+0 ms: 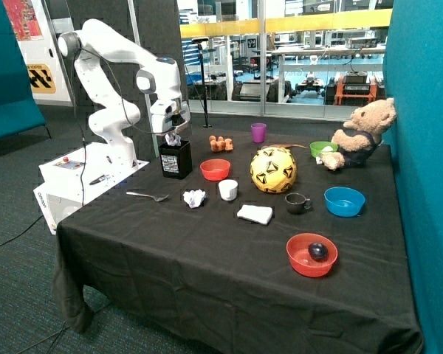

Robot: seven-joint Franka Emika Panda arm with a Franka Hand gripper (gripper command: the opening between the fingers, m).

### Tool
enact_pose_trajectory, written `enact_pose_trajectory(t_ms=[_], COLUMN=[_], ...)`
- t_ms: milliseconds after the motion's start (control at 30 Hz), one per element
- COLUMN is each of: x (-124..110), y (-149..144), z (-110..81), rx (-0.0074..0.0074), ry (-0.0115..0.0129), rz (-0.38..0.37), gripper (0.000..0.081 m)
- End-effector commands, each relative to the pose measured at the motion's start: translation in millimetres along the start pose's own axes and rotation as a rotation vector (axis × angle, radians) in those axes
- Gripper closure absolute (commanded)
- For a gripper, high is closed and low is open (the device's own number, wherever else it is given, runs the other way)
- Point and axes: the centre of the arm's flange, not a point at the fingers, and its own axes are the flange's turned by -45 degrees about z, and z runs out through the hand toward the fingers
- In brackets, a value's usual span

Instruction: Throw away the rubbish paper

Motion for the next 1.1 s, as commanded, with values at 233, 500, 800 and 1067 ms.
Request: enact_pose_trajectory(t_ms=[233, 500, 800, 1067], x=[14, 12, 10, 13], y=[-5, -1, 0, 1], z=[24.7, 22.0, 12.4, -8.6], rx=[0.0011, 0.0011, 0.0011, 0.0011], ry=[0.004, 0.004, 0.004, 0.004], rz=[0.009, 0.023, 0.009, 0.018], gripper=[0.0002, 0.0, 0.0, 0.0])
